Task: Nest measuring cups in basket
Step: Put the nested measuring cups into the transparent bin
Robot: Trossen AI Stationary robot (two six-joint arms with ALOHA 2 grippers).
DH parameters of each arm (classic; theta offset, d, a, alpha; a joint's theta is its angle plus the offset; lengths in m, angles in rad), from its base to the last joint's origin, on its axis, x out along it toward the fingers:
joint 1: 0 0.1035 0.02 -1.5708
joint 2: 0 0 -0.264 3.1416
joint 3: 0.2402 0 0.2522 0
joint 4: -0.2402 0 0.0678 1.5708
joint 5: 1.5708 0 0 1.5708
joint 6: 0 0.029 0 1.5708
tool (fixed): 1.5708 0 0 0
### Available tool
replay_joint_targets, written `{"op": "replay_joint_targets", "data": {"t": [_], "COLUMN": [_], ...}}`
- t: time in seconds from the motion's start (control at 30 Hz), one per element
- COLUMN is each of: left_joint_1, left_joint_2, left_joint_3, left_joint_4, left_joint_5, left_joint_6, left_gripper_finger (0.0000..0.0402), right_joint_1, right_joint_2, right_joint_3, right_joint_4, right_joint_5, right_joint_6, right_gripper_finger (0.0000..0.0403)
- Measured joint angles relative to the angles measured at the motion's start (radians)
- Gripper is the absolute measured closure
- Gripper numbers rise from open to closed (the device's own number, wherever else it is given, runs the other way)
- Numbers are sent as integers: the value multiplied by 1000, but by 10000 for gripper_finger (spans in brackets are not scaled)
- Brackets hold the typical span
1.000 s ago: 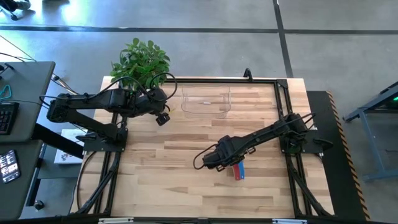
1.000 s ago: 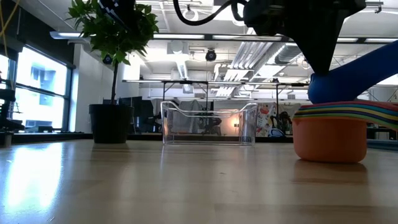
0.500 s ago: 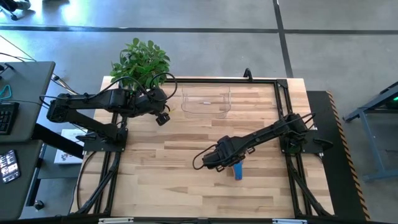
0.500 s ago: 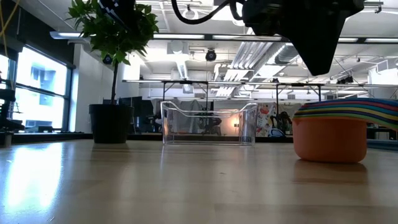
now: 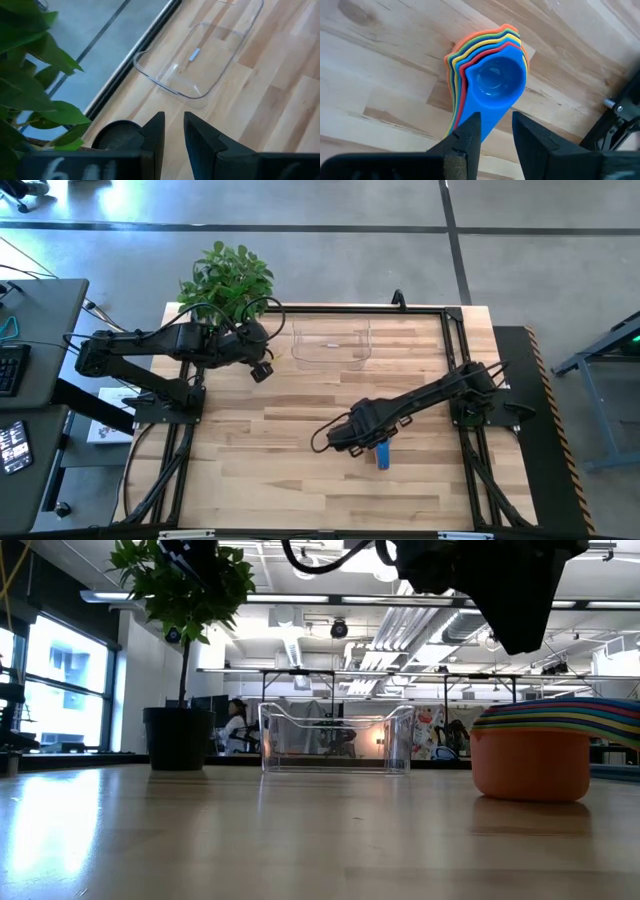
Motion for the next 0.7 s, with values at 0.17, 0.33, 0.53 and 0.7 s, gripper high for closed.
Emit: {"op": "replay_joint_targets", "data": {"t": [0.17, 0.33, 0.53, 0.7], "left_joint_1": [-4, -35, -90, -137], "left_joint_2": [0, -15, -55, -159], "left_joint_3": [0, 0, -1, -83], "left_joint_4": [-1, -1, -5, 8], "left_joint_5": [93, 138, 151, 139], "left_joint_6": [0, -8, -30, -97], "left_gripper_finger": [339, 339, 339, 339], "right_joint_1": [1, 4, 14, 29], "right_joint_2": [-40, -106, -206, -286], "right_joint_3": [0, 0, 0, 0], "right_joint_4": [-3, 21, 38, 47], "right_joint_5": [55, 152, 297, 395], "right_joint_6": [10, 20, 69, 89], "right_gripper_finger": [300, 300, 300, 300]}}
